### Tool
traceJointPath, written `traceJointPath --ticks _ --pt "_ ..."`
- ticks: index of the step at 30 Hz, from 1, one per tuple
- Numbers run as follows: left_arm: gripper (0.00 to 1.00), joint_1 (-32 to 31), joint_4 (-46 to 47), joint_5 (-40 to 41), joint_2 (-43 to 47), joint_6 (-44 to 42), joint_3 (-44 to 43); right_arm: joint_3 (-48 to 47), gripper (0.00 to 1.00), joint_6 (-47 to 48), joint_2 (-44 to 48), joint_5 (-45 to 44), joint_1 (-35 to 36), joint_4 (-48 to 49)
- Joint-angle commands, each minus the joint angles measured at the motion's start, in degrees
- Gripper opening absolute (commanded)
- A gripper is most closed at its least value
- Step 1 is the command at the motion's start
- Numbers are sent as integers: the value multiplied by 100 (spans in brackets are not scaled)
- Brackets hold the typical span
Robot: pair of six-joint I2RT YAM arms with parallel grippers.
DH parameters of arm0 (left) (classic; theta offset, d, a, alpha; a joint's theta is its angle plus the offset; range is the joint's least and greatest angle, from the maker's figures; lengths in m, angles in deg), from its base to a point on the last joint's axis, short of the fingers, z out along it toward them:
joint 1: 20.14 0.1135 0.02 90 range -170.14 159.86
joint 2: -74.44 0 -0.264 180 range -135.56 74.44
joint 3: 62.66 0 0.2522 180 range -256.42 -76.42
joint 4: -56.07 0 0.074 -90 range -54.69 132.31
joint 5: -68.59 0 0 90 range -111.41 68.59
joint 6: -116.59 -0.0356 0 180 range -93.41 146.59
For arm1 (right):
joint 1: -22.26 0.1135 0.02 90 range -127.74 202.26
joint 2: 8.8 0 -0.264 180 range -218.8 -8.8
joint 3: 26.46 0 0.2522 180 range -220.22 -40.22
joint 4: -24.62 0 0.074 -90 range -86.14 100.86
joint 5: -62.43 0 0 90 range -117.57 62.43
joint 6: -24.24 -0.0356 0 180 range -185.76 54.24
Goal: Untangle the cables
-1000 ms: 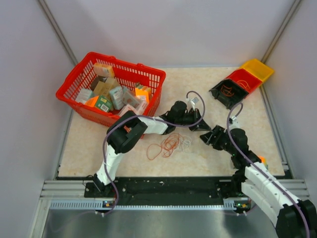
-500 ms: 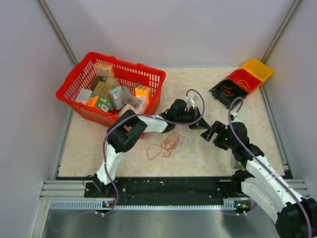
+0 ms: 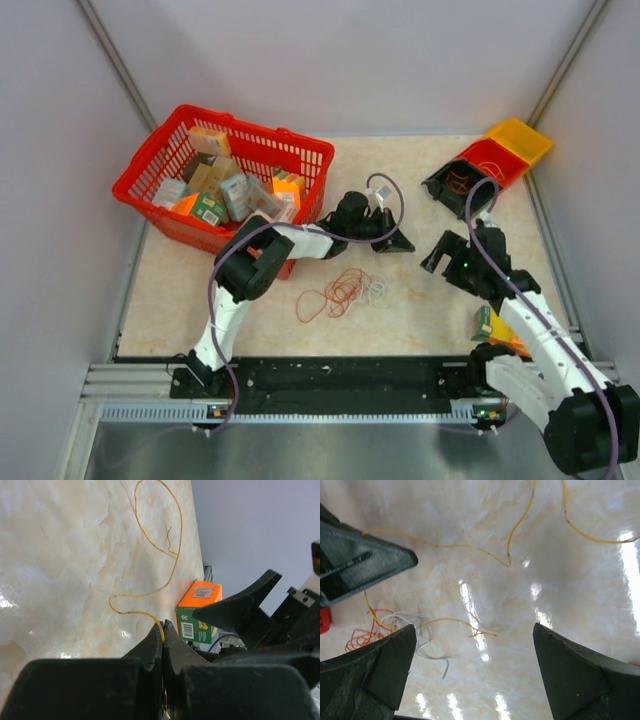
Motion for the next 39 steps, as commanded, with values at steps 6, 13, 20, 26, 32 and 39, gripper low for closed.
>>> traceJointPath --ticks 6,13,20,26,32,39 --pt "0 60 185 -105 39 -73 8 -995 99 693 -626 15 -1479 222" --pt "0 60 308 -183 -57 50 -62 -1127 99 1070 -2101 893 -2088 1339" --pt "0 68 255 -236 -163 15 -185 -1101 99 1580 -2999 1508 -2255 2138" --pt "0 86 291 -236 -294 138 -317 -786 99 1265 -3527 2580 -2256 2726" --pt "0 95 256 -193 -400 226 -440 -346 98 1053 -3685 3346 -2256 3501" --pt "0 121 -86 -52 -593 253 -642 -90 93 1202 -3563 3523 -2081 3950"
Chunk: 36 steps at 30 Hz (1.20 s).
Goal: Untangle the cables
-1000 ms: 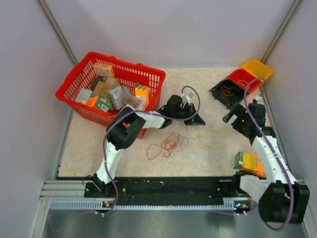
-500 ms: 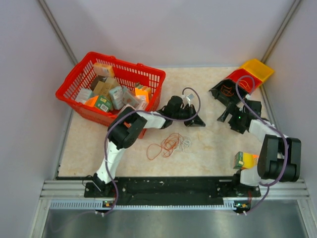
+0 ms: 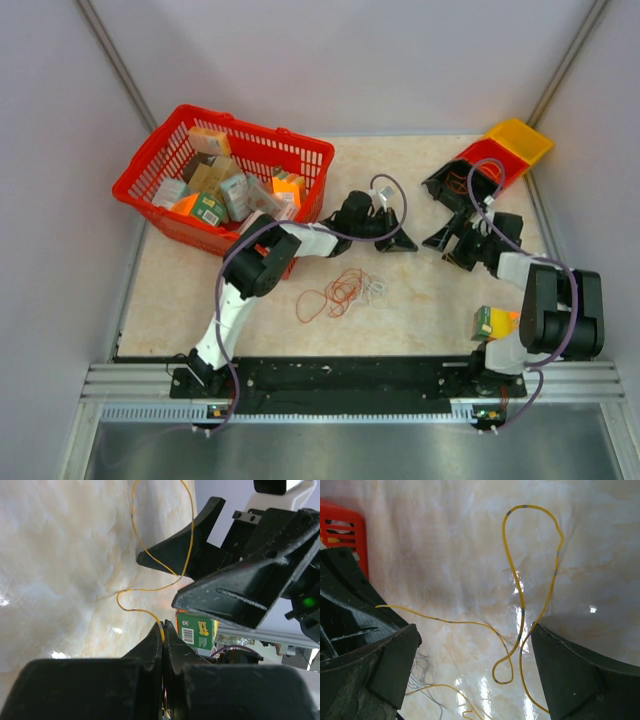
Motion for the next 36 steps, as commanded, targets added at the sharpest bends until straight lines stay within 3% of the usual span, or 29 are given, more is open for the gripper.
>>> traceJointPath --ticks 1,16,21,27,36 --pt "0 110 -148 92 -220 43 -299 63 93 234 75 102 219 328" --pt "0 172 -456 -75 -615 166 -836 -104 90 981 988 -821 1572 -339" --pt "0 172 -474 -48 -642 201 -853 -596 90 1245 954 -1735 2127 -1324" --pt "0 163 -527 -13 -651 201 -853 -833 89 1307 884 -2647 2767 -1860" --pt "0 137 -579 13 -598 157 -827 -1431 72 1149 287 -4687 3981 -2344"
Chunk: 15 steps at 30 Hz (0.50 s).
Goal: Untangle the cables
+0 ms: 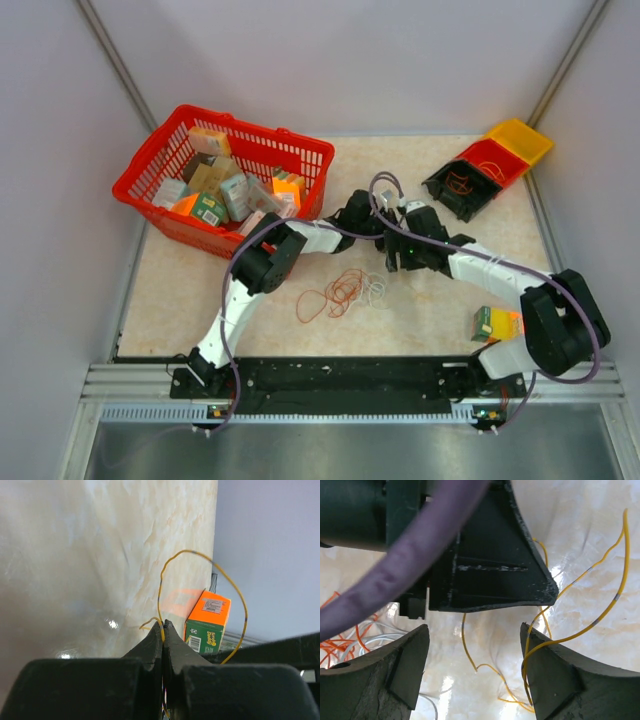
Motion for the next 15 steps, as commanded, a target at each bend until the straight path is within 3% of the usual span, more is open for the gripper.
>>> traceJointPath --ticks 1,3,4,5,6,13,15 --pt "0 71 59 22 -45 -40 -163 -446 68 -46 -273 -1290 436 -261" --pt "0 80 50 5 -36 -57 -154 -516 57 -73 -379 -1580 568 -306" --pt "0 80 41 5 -19 -75 -145 -551 46 -82 -406 -1650 604 -314" --pt "0 80 41 13 -10 -84 -136 -578 18 -99 -432 -1738 639 -349" --pt "0 71 24 48 25 -110 -110 -587 2 -143 -424 -1809 674 -358" --pt "0 36 -284 409 631 -698 240 -324 0 -336 207 -1941 683 -350" --pt "11 36 -162 444 956 -716 521 -131 0 -381 655 -1784 666 -350"
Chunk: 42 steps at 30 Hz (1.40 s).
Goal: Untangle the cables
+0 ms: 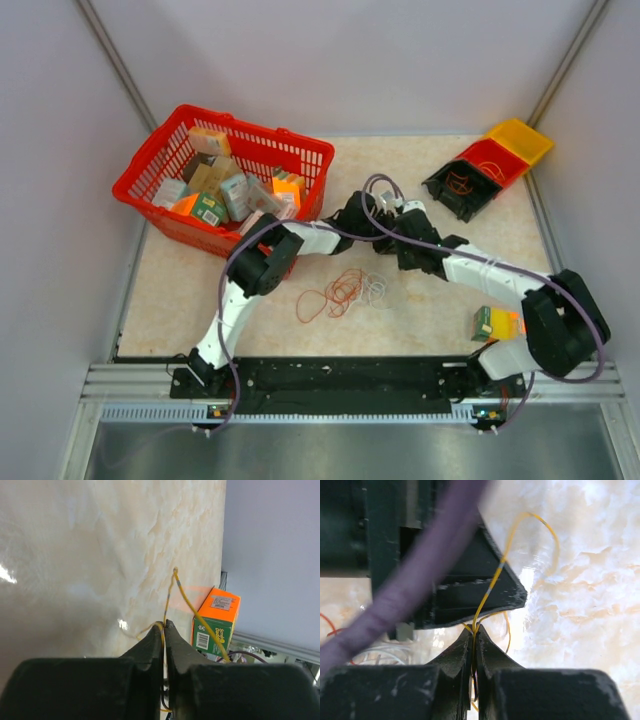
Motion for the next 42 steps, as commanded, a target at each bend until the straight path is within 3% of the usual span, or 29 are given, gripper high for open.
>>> traceJointPath --ticks 1,5,6,7,11,15,18,22,27,32,35,38,42 --pt "18 73 188 278 1043 -424 544 285 0 -182 1196 -144 -12 -46" --pt "45 56 584 331 2001 -467 1239 681 0 -401 2225 689 -398 -195" --pt "64 55 620 313 2178 -494 1344 751 0 -436 2497 918 -547 -247" --pt "77 55 655 313 2362 -494 1485 804 0 -480 2717 1181 -679 -291" --pt "99 55 787 269 2987 -450 1828 866 0 -437 3342 2228 -873 -502" --pt "98 47 1111 77 3470 -266 2048 919 0 -446 3729 2686 -874 -740" --pt "92 47 1288 -30 3743 -195 2162 919 0 -620 3975 2512 -865 -933" --pt "85 47 894 390 4471 -825 2592 542 0 -1007 3828 2187 -908 -1144" --pt "84 -277 577 1024 5755 -1942 3393 -266 0 -1367 2985 2212 -1723 -1285" --pt "88 -1401 -363 2524 6827 -3524 3936 -1478 0 -1886 1755 2433 -3051 -1215" --pt "92 -1772 187 3002 7337 -3790 4937 -2094 0 -2526 982 2204 -3737 -961" --pt "93 -1834 847 3090 7724 -3650 5895 -2473 0 -2967 217 1573 -4107 -119" --pt "93 -1913 1173 3161 8085 -3833 6653 -3175 0 -2294 -995 1089 -4293 1261"
